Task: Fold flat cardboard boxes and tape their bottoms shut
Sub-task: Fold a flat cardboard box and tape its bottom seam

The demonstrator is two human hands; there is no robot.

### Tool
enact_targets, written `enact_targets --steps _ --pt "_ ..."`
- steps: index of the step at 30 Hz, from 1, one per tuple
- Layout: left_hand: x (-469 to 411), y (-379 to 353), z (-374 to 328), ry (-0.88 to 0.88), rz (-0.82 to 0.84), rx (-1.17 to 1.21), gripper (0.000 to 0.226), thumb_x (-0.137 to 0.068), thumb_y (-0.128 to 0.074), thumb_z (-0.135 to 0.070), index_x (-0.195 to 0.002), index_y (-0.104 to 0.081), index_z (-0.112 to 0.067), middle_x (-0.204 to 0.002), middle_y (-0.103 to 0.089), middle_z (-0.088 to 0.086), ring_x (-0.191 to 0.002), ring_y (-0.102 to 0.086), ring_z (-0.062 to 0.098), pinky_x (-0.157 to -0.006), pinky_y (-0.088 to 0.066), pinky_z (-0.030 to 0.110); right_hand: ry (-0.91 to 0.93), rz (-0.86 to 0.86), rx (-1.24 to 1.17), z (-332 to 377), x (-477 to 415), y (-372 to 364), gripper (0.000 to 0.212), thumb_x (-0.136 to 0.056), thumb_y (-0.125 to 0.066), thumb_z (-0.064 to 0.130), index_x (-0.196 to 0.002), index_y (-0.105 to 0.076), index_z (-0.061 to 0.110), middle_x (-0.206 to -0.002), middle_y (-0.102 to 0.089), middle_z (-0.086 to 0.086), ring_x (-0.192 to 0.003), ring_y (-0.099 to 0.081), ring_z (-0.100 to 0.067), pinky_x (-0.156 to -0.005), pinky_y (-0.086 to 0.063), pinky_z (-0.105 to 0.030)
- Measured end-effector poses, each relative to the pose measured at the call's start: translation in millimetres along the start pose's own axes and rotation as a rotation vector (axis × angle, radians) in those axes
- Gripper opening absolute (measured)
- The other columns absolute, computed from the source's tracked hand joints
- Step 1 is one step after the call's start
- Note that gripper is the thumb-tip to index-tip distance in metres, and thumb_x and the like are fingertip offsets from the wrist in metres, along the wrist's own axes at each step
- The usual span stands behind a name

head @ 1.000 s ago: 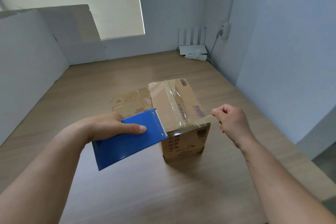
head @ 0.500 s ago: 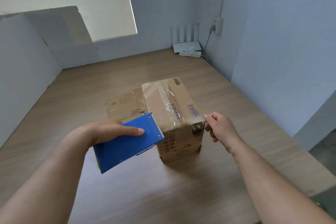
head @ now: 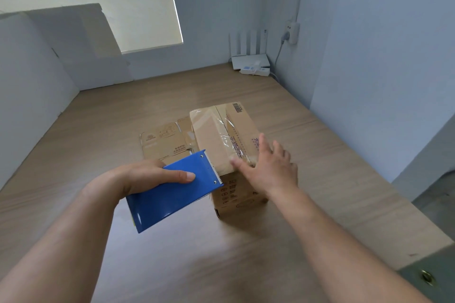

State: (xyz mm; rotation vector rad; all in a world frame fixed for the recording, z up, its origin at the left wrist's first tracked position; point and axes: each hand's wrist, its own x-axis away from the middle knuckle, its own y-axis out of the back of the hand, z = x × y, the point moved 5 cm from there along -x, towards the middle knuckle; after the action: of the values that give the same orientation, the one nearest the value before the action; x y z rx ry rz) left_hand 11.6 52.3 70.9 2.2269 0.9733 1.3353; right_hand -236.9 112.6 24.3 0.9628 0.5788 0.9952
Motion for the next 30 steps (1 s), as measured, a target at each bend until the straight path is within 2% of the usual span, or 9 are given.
enact_targets --steps 2,6,8,11,13,16,22,27,30 --pt "3 1 2 -0.003 -0.007 0.024 0.071 -0.046 -0.066 -0.075 -0.095 -0.068 -0.023 -0.079 -0.075 -0.006 -0.070 -0.072 0.014 -0.063 -0.049 0.025 0.025 0.016 0.031 7 3 -5 0.099 -0.071 -0.035 0.086 -0.149 -0.009 0.032 -0.147 -0.027 -0.009 -0.132 -0.030 -0.030 -0.099 -0.034 -0.047" --pt "13 9 15 -0.023 -0.010 0.086 0.063 -0.051 -0.073 -0.075 -0.087 -0.071 -0.024 -0.080 -0.075 -0.005 -0.070 -0.072 0.015 -0.059 -0.049 0.023 0.021 0.044 -0.015 1 -2 -6 0.098 -0.073 -0.040 0.083 -0.150 -0.007 0.032 -0.141 -0.032 -0.009 -0.129 -0.032 -0.029 -0.098 -0.037 -0.046" --pt "22 16 26 -0.009 0.000 0.107 0.070 -0.046 -0.071 -0.080 -0.085 -0.073 -0.022 -0.083 -0.075 -0.002 -0.073 -0.073 0.018 -0.059 -0.051 0.023 0.024 0.063 -0.036 4 -1 -7 0.099 -0.074 -0.043 0.080 -0.151 -0.006 0.029 -0.140 -0.032 -0.011 -0.130 -0.031 -0.029 -0.099 -0.037 -0.045" --pt "27 20 40 0.049 -0.016 0.065 0.088 -0.036 -0.067 -0.081 -0.095 -0.071 -0.017 -0.083 -0.075 0.002 -0.074 -0.073 0.021 -0.068 -0.052 0.030 0.025 0.072 -0.080 6 -2 -8 0.100 -0.075 -0.047 0.078 -0.152 -0.006 0.028 -0.140 -0.030 -0.012 -0.132 -0.029 -0.030 -0.101 -0.036 -0.043" --pt "24 18 41 0.078 -0.023 0.052 0.089 -0.036 -0.067 -0.081 -0.096 -0.070 -0.016 -0.082 -0.075 0.002 -0.074 -0.073 0.020 -0.071 -0.053 0.031 0.019 0.071 -0.095 6 -3 -7 0.100 -0.075 -0.048 0.077 -0.151 -0.007 0.028 -0.140 -0.030 -0.013 -0.132 -0.029 -0.031 -0.101 -0.036 -0.043" --pt "17 11 38 0.142 -0.005 0.069 0.079 -0.045 -0.076 -0.076 -0.095 -0.071 -0.016 -0.082 -0.076 0.002 -0.075 -0.073 0.021 -0.078 -0.055 0.033 0.016 0.069 -0.100 5 -2 -6 0.100 -0.075 -0.049 0.077 -0.151 -0.007 0.028 -0.140 -0.031 -0.013 -0.132 -0.030 -0.031 -0.100 -0.037 -0.043" --pt "5 1 32 0.212 -0.044 0.071 0.058 -0.058 -0.074 -0.067 -0.089 -0.073 -0.018 -0.080 -0.075 0.001 -0.074 -0.073 0.021 -0.070 -0.052 0.030 0.008 0.064 -0.061 6 -1 -3 0.099 -0.075 -0.048 0.078 -0.150 -0.008 0.028 -0.139 -0.032 -0.013 -0.130 -0.033 -0.031 -0.100 -0.036 -0.046" --pt "4 22 27 0.305 -0.031 -0.066 0.060 -0.050 -0.079 -0.070 -0.085 -0.072 -0.021 -0.074 -0.075 -0.003 -0.066 -0.072 0.016 -0.064 -0.048 0.028 0.049 0.074 -0.036 18 2 -5 0.099 -0.075 -0.048 0.077 -0.150 -0.007 0.027 -0.139 -0.032 -0.012 -0.129 -0.033 -0.030 -0.099 -0.036 -0.047" --pt "-2 18 44 0.456 -0.078 -0.534 0.054 -0.064 -0.074 -0.063 -0.092 -0.062 -0.019 -0.084 -0.063 -0.004 -0.078 -0.062 0.016 -0.072 -0.047 0.029 0.008 0.061 -0.083 9 -6 4 0.094 -0.077 -0.052 0.073 -0.149 -0.014 0.026 -0.138 -0.034 -0.015 -0.129 -0.033 -0.032 -0.101 -0.035 -0.046"
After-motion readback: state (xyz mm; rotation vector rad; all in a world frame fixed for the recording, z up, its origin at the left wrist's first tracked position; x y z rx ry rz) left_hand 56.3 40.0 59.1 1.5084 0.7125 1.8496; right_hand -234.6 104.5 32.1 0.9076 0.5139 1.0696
